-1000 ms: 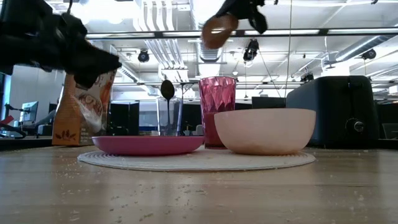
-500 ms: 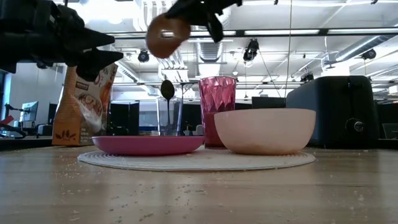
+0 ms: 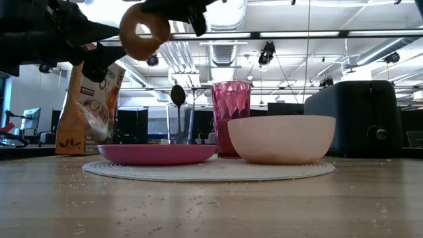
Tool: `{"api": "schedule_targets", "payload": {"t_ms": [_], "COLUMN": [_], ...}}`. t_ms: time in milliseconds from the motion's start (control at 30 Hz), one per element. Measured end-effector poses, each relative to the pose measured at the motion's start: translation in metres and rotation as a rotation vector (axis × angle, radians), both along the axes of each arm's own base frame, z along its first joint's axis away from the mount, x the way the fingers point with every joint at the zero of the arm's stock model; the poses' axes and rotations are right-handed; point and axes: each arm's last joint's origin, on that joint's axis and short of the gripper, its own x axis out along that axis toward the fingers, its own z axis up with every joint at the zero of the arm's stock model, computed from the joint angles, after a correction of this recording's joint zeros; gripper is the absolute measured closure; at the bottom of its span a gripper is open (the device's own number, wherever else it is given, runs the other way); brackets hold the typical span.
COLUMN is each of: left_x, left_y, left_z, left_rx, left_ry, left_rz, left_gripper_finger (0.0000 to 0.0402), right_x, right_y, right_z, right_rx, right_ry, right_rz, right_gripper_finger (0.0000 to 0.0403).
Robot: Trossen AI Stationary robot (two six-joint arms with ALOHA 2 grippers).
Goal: Arrange a breakfast setting
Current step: Put the toasted bagel on the pink plate from the toaster
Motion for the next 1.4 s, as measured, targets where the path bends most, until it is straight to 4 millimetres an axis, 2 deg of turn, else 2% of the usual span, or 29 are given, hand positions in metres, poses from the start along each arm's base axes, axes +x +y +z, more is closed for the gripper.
{"api": "schedule_targets", "payload": {"t_ms": [267,500,1000,1167,1400], "left_x": [-0.0003,-0.0010,0.0045,0.0059,0.0060], "left_y": [-0.0003,-0.0033,-0.0030,-0.0029,-0.0028], "left_z": [0.0027,0.0067,0.0034,0.0044,0.0057], "left_rx": [0.002,0.012,0.030,0.062,0.080], "left_ry": [-0.029,-0.070,-0.050,-0.067,-0.082], "left_rz": [-0.007,-0.112,-0.109,-0.100,-0.096], "left_gripper_finger": [0.0167,0.0167,0.0173,0.0209,0.0303], "right_x": [0.0080,0.0098,0.0105,0.0107,0.0107], "right_y": [0.0010,0.0013,0.0013,0.0014,0.0014], "right_z": [-0.0016,-0.0048,-0.0024,-0.0018,-0.0018], "right_rx": [-0.038,-0.048,-0.057,-0.059,-0.055], "right_ry": [-0.003,0.002,-0.024,-0.030,-0.030], "right_rz": [0.053,0.059,0.061,0.064,0.062], "right_gripper_finger": [0.0349,0.0349,0.0349,0.0349,0.0349]}}
